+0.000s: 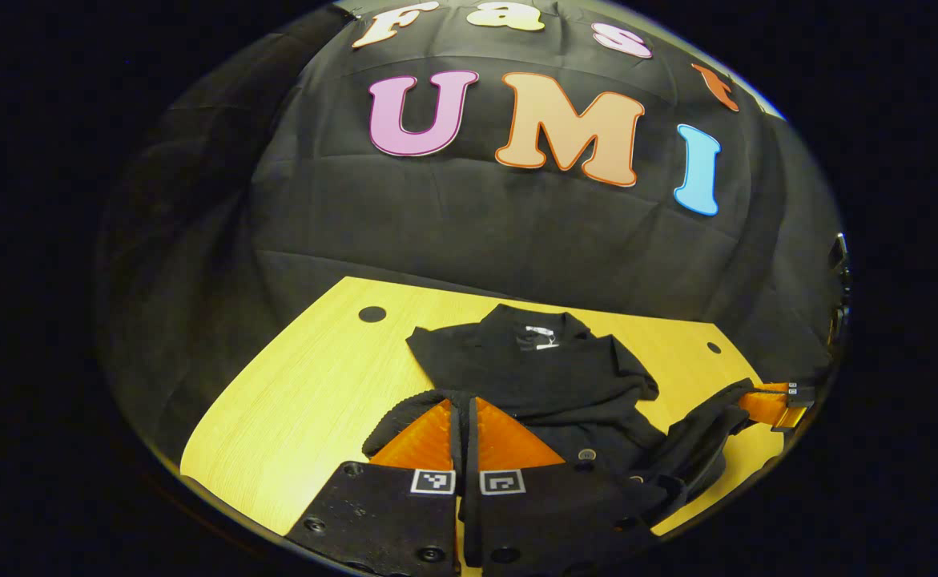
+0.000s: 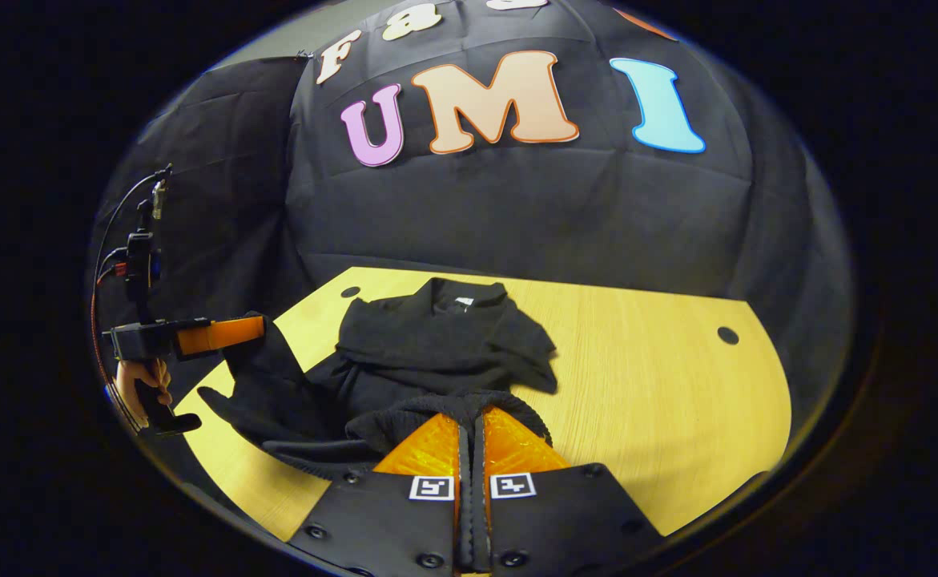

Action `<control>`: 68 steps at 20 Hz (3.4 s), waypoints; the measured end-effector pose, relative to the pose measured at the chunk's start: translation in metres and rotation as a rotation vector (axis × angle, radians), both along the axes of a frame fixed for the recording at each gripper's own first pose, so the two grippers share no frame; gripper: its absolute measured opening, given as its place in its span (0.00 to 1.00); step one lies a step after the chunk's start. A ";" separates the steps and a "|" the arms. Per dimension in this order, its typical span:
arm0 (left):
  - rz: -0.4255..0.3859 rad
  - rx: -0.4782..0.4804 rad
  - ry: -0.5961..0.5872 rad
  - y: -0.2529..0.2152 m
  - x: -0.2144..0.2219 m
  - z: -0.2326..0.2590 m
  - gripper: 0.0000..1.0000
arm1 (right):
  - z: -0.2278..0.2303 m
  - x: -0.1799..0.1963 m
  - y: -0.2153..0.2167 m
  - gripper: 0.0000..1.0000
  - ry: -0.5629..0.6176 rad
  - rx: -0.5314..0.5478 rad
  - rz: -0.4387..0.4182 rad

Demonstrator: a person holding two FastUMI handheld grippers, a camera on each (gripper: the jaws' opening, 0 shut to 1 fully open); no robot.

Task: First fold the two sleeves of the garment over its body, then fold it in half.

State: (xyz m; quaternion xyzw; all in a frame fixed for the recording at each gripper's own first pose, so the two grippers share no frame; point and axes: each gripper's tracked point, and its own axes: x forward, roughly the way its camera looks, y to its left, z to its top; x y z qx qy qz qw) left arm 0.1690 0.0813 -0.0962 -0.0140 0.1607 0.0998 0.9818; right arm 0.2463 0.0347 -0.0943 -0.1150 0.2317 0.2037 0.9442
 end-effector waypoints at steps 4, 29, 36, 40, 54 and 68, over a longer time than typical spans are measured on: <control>-0.068 -0.008 -0.053 0.005 0.045 0.024 0.00 | 0.024 0.039 0.016 0.02 -0.059 -0.028 -0.054; -0.043 0.122 0.122 0.081 0.220 -0.047 0.00 | -0.027 0.252 0.025 0.02 0.051 -0.050 -0.201; 0.018 0.165 0.068 0.090 0.222 -0.026 0.22 | -0.023 0.251 0.024 0.16 0.018 -0.101 -0.199; 0.023 0.200 0.001 0.089 0.219 0.004 0.91 | -0.005 0.247 0.024 0.83 -0.020 -0.119 -0.207; 0.051 0.174 -0.292 0.042 0.102 0.181 0.96 | 0.166 0.116 0.031 1.00 -0.293 0.047 -0.102; 0.090 0.122 -0.296 -0.015 -0.071 0.154 0.93 | 0.192 -0.091 0.012 1.00 -0.524 0.175 -0.106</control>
